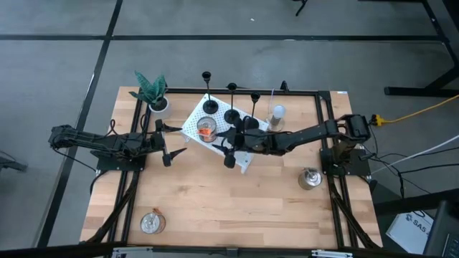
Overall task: Pick & Place candle stick holders
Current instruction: Put the top orange scented candle on the shelf
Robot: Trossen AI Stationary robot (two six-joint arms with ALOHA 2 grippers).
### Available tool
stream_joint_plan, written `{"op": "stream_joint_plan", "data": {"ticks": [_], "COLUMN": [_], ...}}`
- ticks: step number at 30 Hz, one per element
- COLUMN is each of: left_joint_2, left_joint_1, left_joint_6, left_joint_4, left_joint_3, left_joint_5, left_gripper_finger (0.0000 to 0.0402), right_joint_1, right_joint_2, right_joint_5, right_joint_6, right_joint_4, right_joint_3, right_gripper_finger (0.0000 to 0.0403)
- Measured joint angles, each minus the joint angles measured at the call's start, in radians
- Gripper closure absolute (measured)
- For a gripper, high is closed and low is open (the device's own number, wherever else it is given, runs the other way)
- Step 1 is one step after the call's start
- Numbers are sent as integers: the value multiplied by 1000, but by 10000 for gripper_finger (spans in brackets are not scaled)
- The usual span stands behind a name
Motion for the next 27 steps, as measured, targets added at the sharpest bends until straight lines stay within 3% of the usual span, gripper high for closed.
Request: {"op": "stream_joint_plan", "data": {"ticks": [7, 18, 27], "left_joint_2": [0, 0, 0], "left_joint_1": [0, 0, 0], "left_joint_6": [0, 0, 0], "left_joint_4": [0, 0, 0], "left_joint_3": [0, 0, 0], "left_joint_5": [0, 0, 0], "left_gripper_finger": [1, 1, 1], "right_joint_1": [-34, -38, -48], "right_joint_2": [83, 167, 178], "right_joint_5": [-66, -66, -66], "right_joint_6": [0, -75, -103], "right_joint_4": [56, 59, 51], "right_joint_3": [28, 152, 174], "right_gripper_finger": [198, 198, 198]}}
